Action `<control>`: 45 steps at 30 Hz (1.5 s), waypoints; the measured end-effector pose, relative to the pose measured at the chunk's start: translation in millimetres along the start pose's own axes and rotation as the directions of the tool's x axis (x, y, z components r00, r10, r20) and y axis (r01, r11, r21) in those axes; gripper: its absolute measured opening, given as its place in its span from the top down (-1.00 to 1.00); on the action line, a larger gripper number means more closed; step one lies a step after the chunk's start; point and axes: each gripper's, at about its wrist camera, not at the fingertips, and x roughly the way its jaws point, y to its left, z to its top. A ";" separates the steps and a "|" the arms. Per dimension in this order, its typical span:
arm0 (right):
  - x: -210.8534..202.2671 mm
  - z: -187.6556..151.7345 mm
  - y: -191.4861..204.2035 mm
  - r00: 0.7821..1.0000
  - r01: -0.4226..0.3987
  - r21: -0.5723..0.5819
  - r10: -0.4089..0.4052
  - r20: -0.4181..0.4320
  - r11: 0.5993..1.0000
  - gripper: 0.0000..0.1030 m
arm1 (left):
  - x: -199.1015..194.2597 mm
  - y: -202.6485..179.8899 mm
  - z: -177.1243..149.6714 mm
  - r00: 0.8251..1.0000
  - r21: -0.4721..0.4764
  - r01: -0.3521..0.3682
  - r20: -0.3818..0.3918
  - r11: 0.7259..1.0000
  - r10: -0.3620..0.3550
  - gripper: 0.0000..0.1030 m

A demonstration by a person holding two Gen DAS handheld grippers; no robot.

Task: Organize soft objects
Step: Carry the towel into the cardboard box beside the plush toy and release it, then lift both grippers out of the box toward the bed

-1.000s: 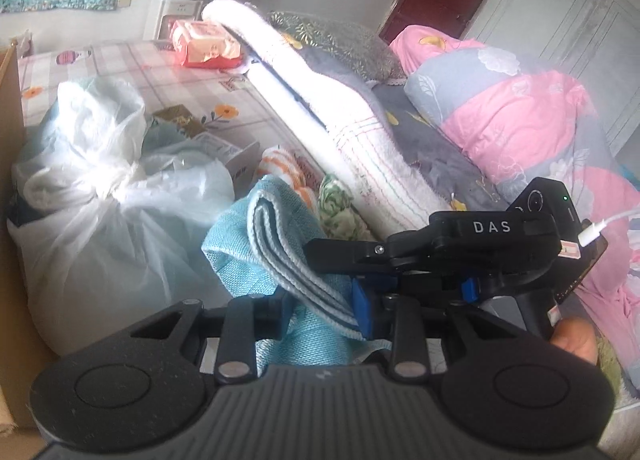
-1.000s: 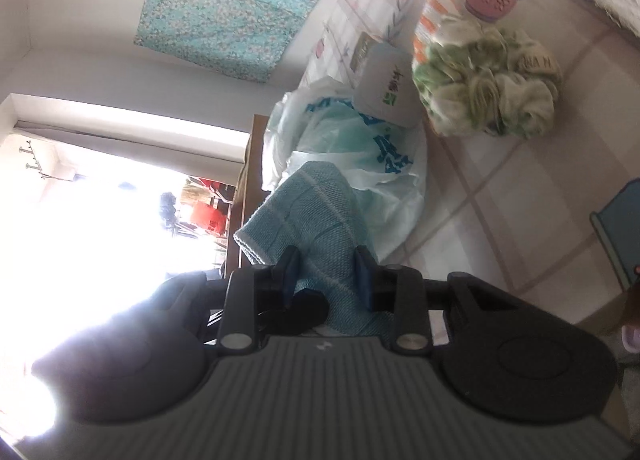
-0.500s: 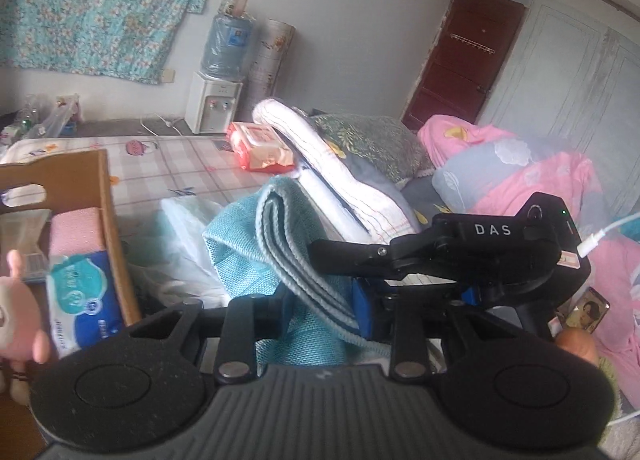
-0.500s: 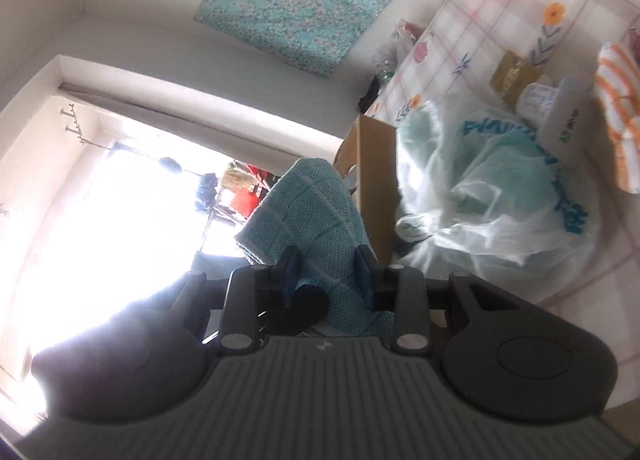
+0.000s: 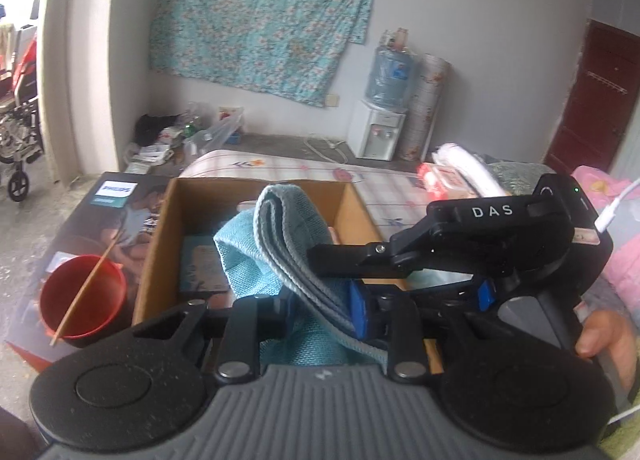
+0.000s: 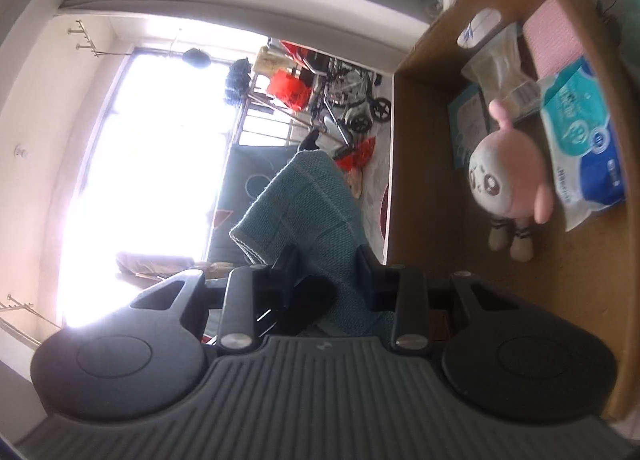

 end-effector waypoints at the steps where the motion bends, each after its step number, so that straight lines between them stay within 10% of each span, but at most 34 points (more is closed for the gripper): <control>1: 13.6 3.7 -1.4 1.000 0.011 0.013 -0.011 -0.019 1.000 0.38 | 5.0 7.7 1.1 1.000 -0.004 -0.027 -0.011 1.000 0.027 0.49; 9: 80.3 32.9 -43.1 0.991 0.119 0.152 -0.106 -0.087 0.981 0.32 | 65.8 44.6 7.4 0.972 0.095 -0.186 -0.128 0.978 0.197 0.59; 14: 97.2 51.7 -55.6 0.979 0.194 0.147 -0.181 -0.099 0.970 0.24 | 100.1 36.2 -1.1 0.930 0.294 -0.272 -0.163 0.916 0.329 0.63; 32: 15.8 64.2 -44.8 0.990 0.141 0.054 -0.142 0.017 0.989 0.14 | 180.6 28.7 -22.9 0.810 0.515 -0.279 -0.328 0.811 0.487 0.59; 45: 4.5 58.5 -53.9 0.988 0.145 0.033 -0.146 0.045 0.989 0.11 | 201.1 33.0 -28.9 0.800 0.536 -0.303 -0.307 0.788 0.515 0.50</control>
